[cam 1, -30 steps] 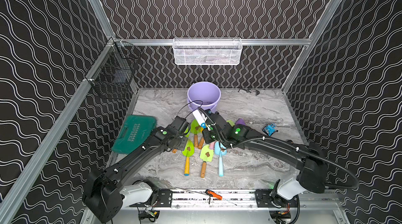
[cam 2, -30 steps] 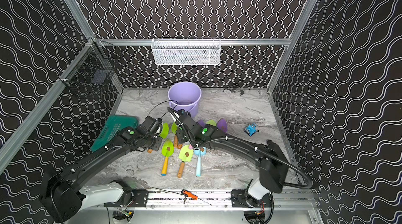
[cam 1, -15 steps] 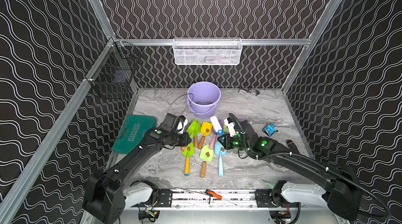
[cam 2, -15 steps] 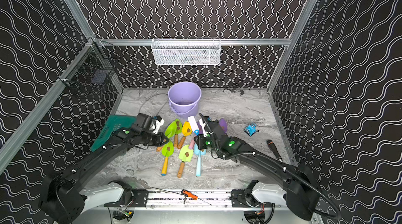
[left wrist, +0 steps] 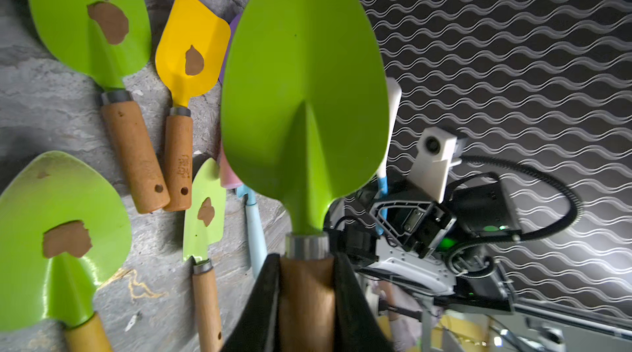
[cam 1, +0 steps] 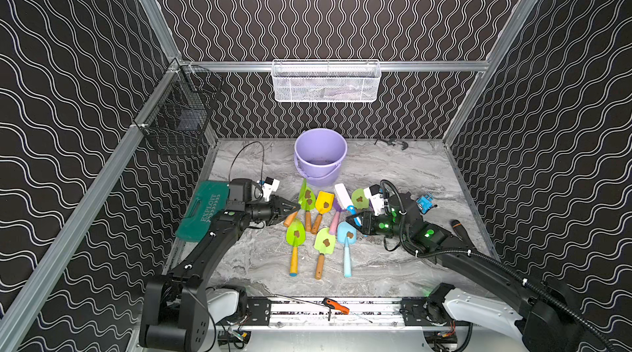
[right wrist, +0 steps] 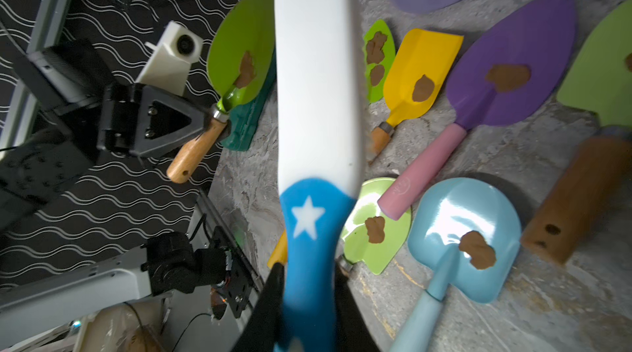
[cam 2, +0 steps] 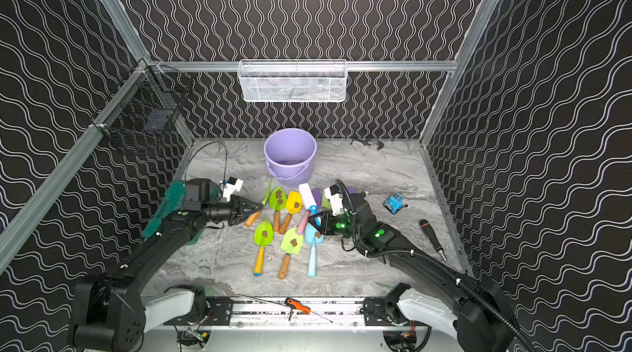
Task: Brush the soil off the hand trowel and place it into the bucket
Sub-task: Brush off the soil from the hand trowel.
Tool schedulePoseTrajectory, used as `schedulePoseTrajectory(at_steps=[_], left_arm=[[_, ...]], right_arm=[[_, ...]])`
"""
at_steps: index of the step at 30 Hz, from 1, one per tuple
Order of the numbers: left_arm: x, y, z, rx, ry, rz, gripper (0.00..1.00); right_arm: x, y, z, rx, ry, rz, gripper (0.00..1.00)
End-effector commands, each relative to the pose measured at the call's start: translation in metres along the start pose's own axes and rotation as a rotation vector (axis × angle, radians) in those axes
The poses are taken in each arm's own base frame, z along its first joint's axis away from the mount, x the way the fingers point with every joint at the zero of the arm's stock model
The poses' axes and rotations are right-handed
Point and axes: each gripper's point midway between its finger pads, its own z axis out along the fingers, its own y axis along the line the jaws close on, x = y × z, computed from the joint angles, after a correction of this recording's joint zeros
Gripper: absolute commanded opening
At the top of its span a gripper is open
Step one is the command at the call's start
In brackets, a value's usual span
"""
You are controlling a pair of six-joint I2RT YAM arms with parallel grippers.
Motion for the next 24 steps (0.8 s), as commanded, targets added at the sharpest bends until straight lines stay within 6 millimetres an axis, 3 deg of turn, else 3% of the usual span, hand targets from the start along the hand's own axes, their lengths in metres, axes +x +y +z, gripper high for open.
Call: schedulePoseTrajectory(at_steps=[1, 13, 24], left_arm=[[-0.007, -0.025, -0.007, 0.144, 0.005, 0.027, 0.00], [-0.003, -0.021, -0.008, 0.183, -0.004, -0.010, 0.00], [-0.004, -0.025, -0.011, 0.185, -0.016, -0.001, 0.00]], right_arm=[[-0.005, 0.024, 0.000, -0.124, -0.003, -0.002, 0.00], [0.000, 0.065, 0.023, -0.249, 0.030, -0.019, 0.00], [-0.004, 0.073, 0.046, -0.277, 0.017, -0.011, 0.00]])
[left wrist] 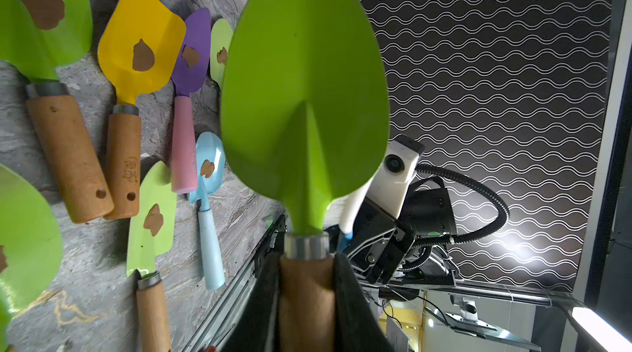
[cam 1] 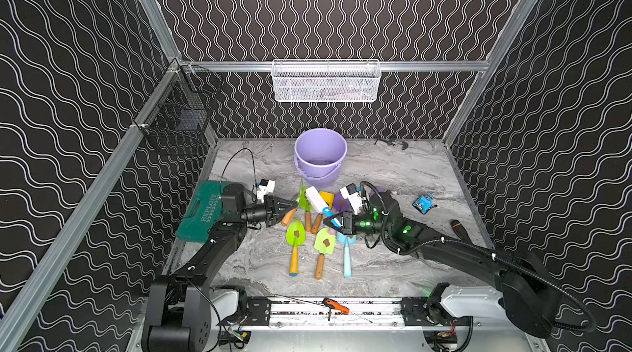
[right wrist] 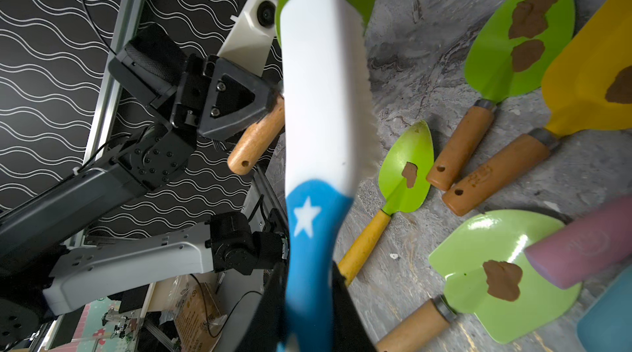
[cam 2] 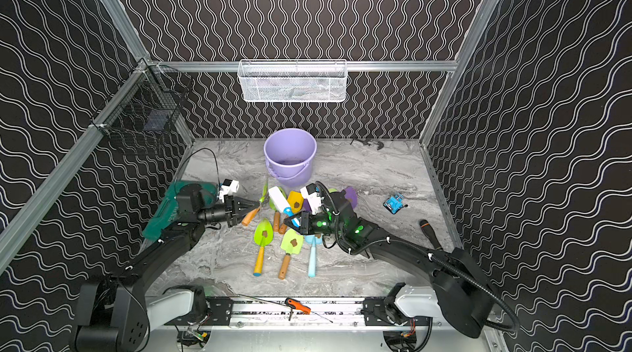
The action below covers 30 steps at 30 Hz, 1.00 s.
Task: Brush the soil off the hand trowel and place it into the bucket
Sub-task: Brush off the soil from the hand trowel.
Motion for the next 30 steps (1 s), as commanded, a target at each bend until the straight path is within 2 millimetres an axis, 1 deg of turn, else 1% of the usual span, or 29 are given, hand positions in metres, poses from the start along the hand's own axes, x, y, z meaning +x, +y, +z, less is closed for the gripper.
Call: schedulePoseTrajectory(at_steps=[1, 5, 12, 15, 17, 23, 25, 27, 30], left_arm=[[-0.002, -0.010, -0.001, 0.025, 0.003, 0.047, 0.00], [-0.001, -0.009, -0.001, 0.020, 0.004, 0.047, 0.00], [-0.001, -0.006, -0.001, 0.021, -0.002, 0.045, 0.00], [-0.001, -0.007, -0.001, 0.027, -0.005, 0.044, 0.00], [-0.002, -0.009, -0.001, 0.036, -0.008, 0.044, 0.00], [-0.003, -0.011, -0.001, 0.032, -0.007, 0.057, 0.00], [-0.004, -0.010, -0.001, 0.021, -0.007, 0.058, 0.00], [-0.004, -0.008, -0.001, 0.002, -0.010, 0.065, 0.00], [-0.004, -0.007, -0.001, -0.005, -0.010, 0.070, 0.00]], right_arm=[[-0.016, 0.015, 0.002, -0.055, -0.062, -0.029, 0.00], [-0.022, 0.019, 0.005, -0.063, -0.070, -0.043, 0.00], [-0.024, 0.021, 0.014, -0.095, -0.068, -0.033, 0.00], [-0.022, 0.017, 0.019, -0.085, -0.051, -0.033, 0.00], [-0.017, 0.012, 0.023, -0.098, -0.031, -0.014, 0.00], [0.018, -0.012, 0.042, -0.071, 0.055, 0.055, 0.00], [0.023, -0.020, 0.043, -0.061, 0.052, 0.078, 0.00], [0.024, -0.023, 0.041, -0.063, 0.043, 0.096, 0.00], [0.009, -0.021, 0.032, -0.067, -0.014, 0.098, 0.00]])
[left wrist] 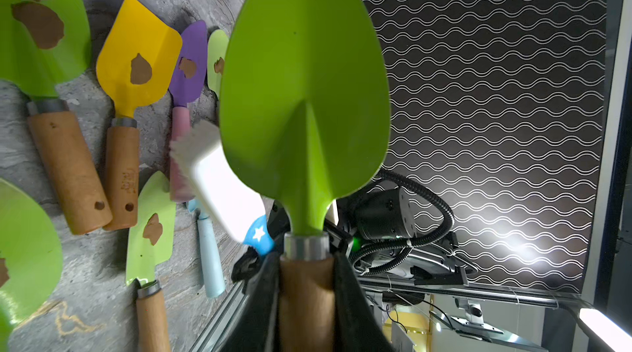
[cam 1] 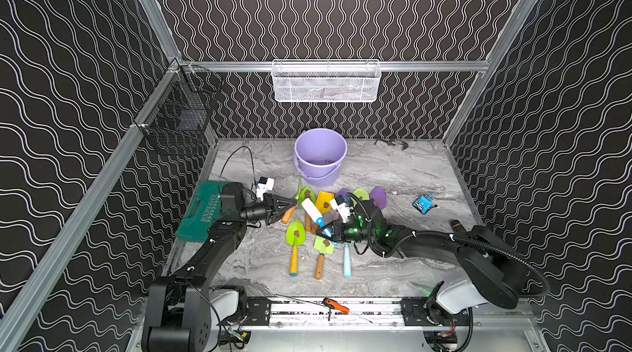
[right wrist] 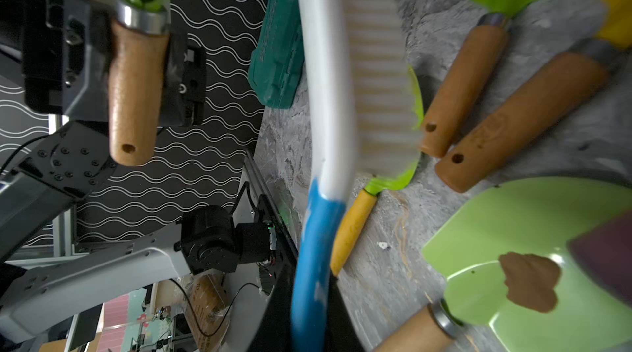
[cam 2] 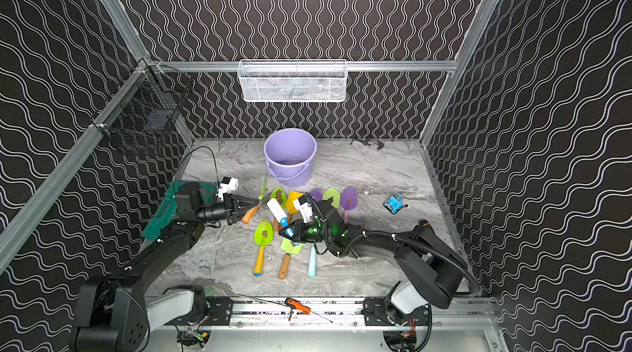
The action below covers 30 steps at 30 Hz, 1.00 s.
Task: Brush the soil off the hand trowel and place it into the bucket
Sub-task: Brush off the soil from the hand trowel.
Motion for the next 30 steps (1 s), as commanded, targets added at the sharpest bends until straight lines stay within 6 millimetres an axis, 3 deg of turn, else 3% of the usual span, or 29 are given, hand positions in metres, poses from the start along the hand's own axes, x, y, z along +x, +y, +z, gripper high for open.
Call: schedulePoseTrajectory(at_steps=[1, 7, 13, 22, 30], left_arm=[[0.000, -0.003, 0.000, 0.001, 0.002, 0.045, 0.00], [-0.002, -0.003, 0.000, 0.018, -0.002, 0.044, 0.00], [-0.004, -0.007, 0.001, 0.052, -0.015, 0.043, 0.00], [-0.015, -0.031, -0.001, 0.201, -0.059, 0.036, 0.00], [-0.014, -0.037, -0.002, 0.238, -0.051, 0.026, 0.00]], right_arm=[[-0.027, 0.027, -0.012, -0.093, -0.107, -0.030, 0.00], [-0.048, 0.069, -0.031, -0.215, -0.168, -0.090, 0.00], [-0.045, 0.092, -0.033, -0.343, -0.140, -0.080, 0.00], [-0.029, 0.103, -0.027, -0.525, -0.081, 0.010, 0.00], [-0.018, 0.069, -0.013, -0.560, -0.065, 0.168, 0.00]])
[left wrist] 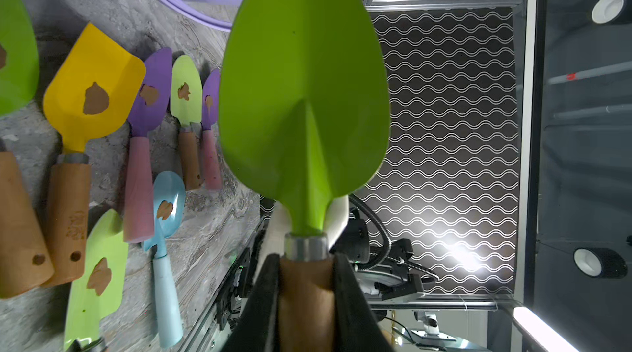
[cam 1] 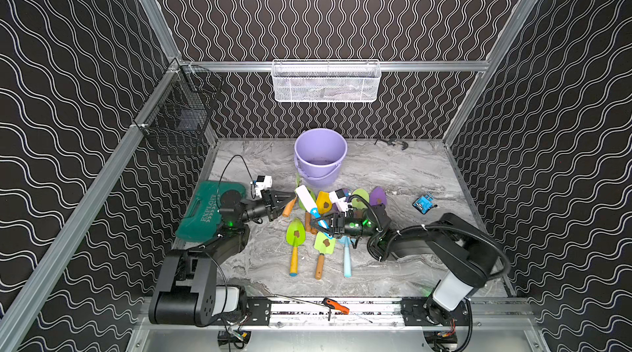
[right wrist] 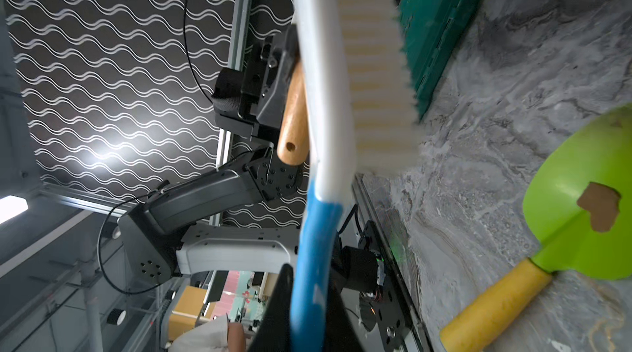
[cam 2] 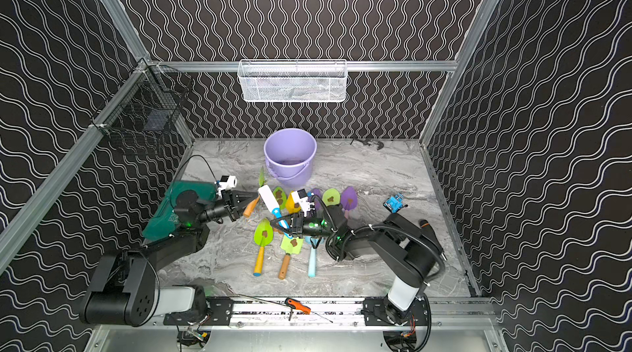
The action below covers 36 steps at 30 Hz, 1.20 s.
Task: Brush the soil off the hand trowel and place it into the bucket
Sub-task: Brush off the soil from the hand trowel.
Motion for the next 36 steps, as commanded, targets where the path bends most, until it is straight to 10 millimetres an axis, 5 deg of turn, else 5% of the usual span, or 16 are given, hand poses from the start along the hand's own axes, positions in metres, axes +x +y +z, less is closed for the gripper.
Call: schedulePoseTrajectory(at_steps=[1, 7, 18, 36], left_arm=[[0.009, -0.025, -0.001, 0.062, 0.037, 0.116, 0.00], [0.021, -0.020, -0.005, -0.007, 0.064, 0.134, 0.00], [0.030, -0.018, -0.008, -0.047, 0.084, 0.153, 0.00], [0.028, -0.010, -0.008, -0.055, 0.076, 0.144, 0.00]], right_arm=[[-0.003, 0.009, -0.004, -0.076, -0.028, 0.063, 0.00], [-0.012, -0.001, -0.007, 0.001, -0.053, 0.028, 0.00], [-0.026, 0.043, -0.023, -0.173, -0.122, 0.009, 0.00], [-0.025, 0.058, -0.016, -0.217, -0.101, -0.023, 0.00]])
